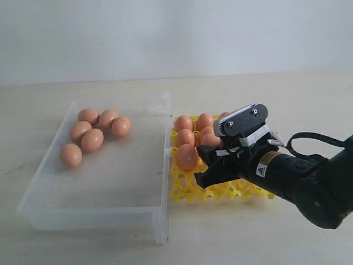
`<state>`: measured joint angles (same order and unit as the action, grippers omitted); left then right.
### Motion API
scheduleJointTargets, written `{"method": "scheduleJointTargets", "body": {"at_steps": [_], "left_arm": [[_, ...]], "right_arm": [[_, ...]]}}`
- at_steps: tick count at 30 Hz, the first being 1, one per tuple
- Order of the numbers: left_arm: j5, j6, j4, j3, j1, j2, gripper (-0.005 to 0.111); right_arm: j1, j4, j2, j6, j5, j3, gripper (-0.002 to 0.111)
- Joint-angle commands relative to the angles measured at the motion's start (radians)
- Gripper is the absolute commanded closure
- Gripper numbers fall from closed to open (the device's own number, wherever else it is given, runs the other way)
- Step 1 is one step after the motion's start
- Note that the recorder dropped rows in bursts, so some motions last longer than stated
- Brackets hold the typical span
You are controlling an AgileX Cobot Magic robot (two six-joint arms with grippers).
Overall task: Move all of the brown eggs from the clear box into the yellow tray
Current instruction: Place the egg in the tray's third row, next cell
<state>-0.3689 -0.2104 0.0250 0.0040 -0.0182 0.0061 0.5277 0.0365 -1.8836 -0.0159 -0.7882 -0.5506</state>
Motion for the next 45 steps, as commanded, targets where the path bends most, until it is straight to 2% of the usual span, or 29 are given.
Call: {"method": "scheduleJointTargets", "body": {"at_steps": [1, 9, 12, 15, 22, 25, 31, 35, 39, 42, 44, 45], "left_arm": [[0.006, 0.005, 0.0, -0.004, -0.002, -0.006, 0.107], [0.006, 0.005, 0.0, -0.004, -0.002, -0.006, 0.107], [0.006, 0.005, 0.0, -0.004, -0.002, -0.006, 0.107], [0.006, 0.005, 0.0, -0.004, -0.002, -0.006, 0.107], [0.006, 0.005, 0.0, -0.004, -0.002, -0.006, 0.107], [0.006, 0.005, 0.0, -0.004, -0.002, -0.006, 0.107], [0.006, 0.005, 0.0, -0.004, -0.002, -0.006, 0.107], [0.006, 0.005, 0.0, -0.004, -0.002, -0.006, 0.107], [0.006, 0.005, 0.0, -0.004, -0.002, -0.006, 0.107], [0.006, 0.005, 0.0, -0.004, -0.002, -0.006, 0.107], [0.006, 0.005, 0.0, -0.004, -0.002, -0.006, 0.107], [0.006, 0.005, 0.0, -0.004, -0.002, -0.006, 0.107]], "right_arm": [[-0.007, 0.005, -0.008, -0.023, -0.015, -0.008, 0.108], [-0.007, 0.007, -0.036, -0.027, -0.013, -0.008, 0.108], [-0.007, 0.007, -0.036, -0.028, -0.013, -0.008, 0.103], [-0.007, 0.007, -0.036, -0.028, -0.013, -0.008, 0.092], [-0.007, -0.018, -0.036, -0.037, -0.007, -0.008, 0.05], [-0.007, -0.027, -0.036, -0.042, 0.006, -0.008, 0.038], [-0.007, -0.027, 0.012, -0.082, 0.045, -0.008, 0.041], [-0.007, -0.03, 0.176, -0.123, 0.188, -0.008, 0.047], [-0.004, -0.007, 0.389, -0.103, 0.489, -0.051, 0.061], [0.037, 0.085, 0.461, -0.005, 0.858, -0.192, 0.073], [0.083, 0.086, 0.45, 0.001, 1.04, -0.305, 0.073], [0.126, 0.048, 0.406, 0.001, 1.122, -0.403, 0.066]]}}
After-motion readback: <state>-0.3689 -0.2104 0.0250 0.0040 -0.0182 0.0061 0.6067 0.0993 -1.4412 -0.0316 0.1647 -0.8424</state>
